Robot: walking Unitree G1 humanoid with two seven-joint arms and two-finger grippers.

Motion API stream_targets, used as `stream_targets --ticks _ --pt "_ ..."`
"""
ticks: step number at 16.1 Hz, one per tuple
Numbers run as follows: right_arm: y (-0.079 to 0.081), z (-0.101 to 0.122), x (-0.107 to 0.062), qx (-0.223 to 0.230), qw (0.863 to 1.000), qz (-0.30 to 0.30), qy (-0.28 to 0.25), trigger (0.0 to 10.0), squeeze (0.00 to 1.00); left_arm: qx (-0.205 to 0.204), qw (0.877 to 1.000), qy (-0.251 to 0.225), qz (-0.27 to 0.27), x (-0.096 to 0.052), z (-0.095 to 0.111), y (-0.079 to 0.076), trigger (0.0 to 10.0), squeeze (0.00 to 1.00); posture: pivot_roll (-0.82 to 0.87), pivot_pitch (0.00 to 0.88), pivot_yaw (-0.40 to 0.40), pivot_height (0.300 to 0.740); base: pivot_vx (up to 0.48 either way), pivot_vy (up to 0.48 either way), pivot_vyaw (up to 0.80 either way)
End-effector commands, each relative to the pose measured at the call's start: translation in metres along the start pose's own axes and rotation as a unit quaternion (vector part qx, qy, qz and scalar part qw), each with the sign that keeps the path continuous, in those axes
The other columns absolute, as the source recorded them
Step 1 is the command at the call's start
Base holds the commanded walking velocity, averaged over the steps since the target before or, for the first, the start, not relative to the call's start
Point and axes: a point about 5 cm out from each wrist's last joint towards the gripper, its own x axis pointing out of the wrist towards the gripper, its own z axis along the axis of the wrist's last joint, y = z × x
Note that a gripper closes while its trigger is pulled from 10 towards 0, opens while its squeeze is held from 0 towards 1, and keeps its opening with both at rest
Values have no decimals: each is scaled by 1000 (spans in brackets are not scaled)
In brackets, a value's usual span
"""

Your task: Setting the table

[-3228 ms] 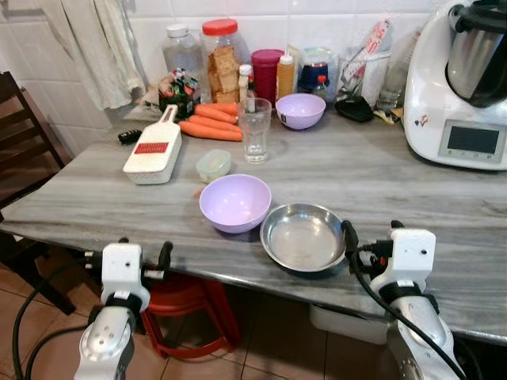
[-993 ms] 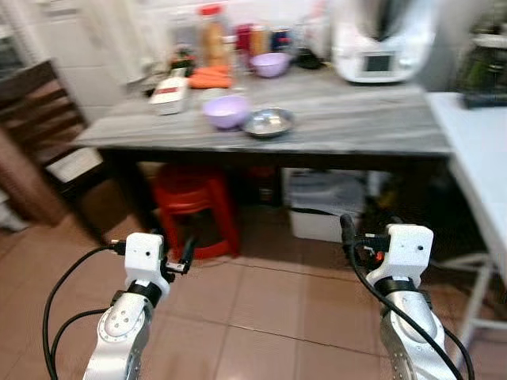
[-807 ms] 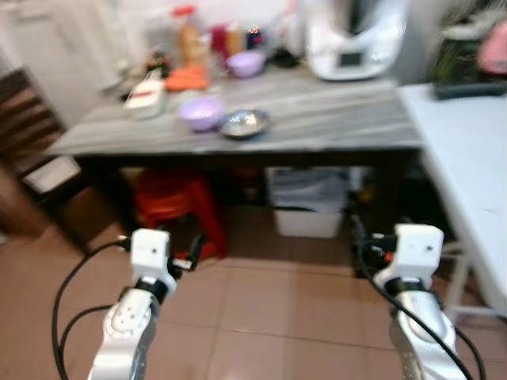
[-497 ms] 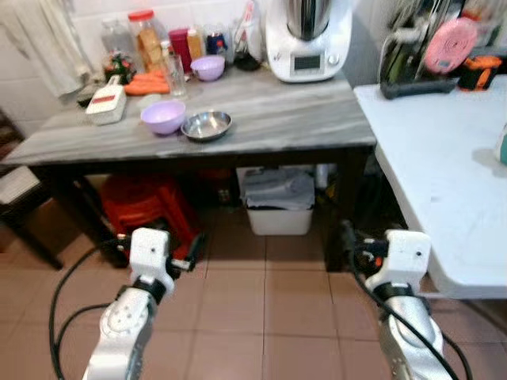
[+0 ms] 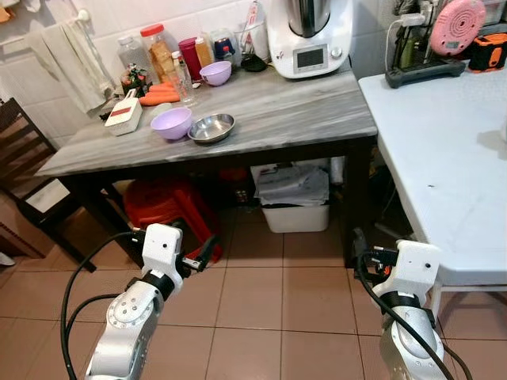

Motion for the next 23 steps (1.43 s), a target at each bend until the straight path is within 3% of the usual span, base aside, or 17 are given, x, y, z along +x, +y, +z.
stream_targets --ticks 1,4,9,12,17,23 --pt "6 -1 -1 1 1000 6 2 10000 0 4 1000 9 1 0 -1 3 10000 0 -100 0 237 740 0 0 0" --pt "4 0 3 -10 1000 23 4 10000 0 -11 1000 6 13 -1 -4 -2 10000 0 -95 0 188 740 0 0 0" --pt "5 11 18 -44 995 92 6 10000 0 -48 997 -3 63 -9 -16 -14 10000 0 -59 0 19 740 0 0 0" --pt "17 17 31 -63 986 154 7 10000 0 -66 991 -9 113 -20 -25 -16 10000 0 -12 0 -67 740 0 0 0" --pt "27 15 40 -62 983 174 4 10000 0 -62 990 -17 125 -23 -23 -14 10000 0 35 0 -62 740 0 0 0" --pt "25 10 43 -53 989 139 -6 10000 0 -45 994 -29 92 0 -11 -9 10000 0 -28 0 11 740 0 0 0"
